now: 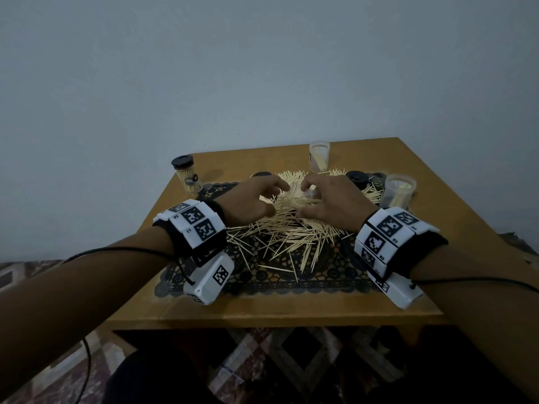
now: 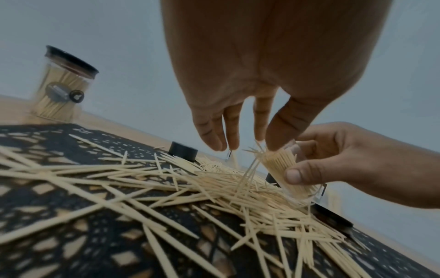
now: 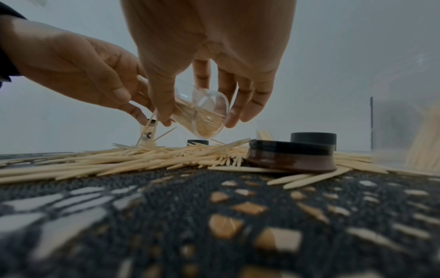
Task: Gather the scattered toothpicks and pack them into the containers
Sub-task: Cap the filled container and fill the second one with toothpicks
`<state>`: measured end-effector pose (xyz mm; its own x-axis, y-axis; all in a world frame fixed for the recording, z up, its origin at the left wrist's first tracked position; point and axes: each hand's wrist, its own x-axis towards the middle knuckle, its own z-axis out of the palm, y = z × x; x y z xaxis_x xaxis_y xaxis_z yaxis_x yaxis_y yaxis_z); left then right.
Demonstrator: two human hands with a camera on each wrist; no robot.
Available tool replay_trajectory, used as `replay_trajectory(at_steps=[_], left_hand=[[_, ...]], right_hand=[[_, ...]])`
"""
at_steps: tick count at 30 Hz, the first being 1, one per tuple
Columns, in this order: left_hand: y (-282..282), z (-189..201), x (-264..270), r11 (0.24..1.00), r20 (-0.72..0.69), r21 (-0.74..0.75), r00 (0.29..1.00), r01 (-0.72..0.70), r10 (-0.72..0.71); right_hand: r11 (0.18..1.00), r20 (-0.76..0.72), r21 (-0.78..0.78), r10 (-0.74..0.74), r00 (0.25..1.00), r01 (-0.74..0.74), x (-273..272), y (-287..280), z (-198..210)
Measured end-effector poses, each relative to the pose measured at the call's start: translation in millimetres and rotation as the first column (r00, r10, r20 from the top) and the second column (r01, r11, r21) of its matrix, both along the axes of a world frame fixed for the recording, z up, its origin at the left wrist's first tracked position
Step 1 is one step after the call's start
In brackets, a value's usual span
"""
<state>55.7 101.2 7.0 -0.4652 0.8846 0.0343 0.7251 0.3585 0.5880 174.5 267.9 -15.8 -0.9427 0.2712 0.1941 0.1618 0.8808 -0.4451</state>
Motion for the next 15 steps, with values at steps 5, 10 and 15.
replay_trajectory(at_steps=[5, 10, 15], left_hand=[[-21, 2, 16, 0.989, -0.357, -0.031, 0.922, 0.145, -0.147], [-28, -16, 43, 0.853, -0.298, -0.421, 0.842, 0.307, -0.450], [-16, -20, 37, 0.844, -0.132, -0.436, 0.905, 0.312, -0.403]], right_hand=[[0.994, -0.021, 0.063, -0.088, 0.996, 0.089, 0, 3, 0], [0.990, -0.010, 0.080, -0.117, 0.993, 0.117, 1, 3, 1], [0.993, -0.003, 0.056, -0.102, 0.995, 0.102, 3, 2, 2]])
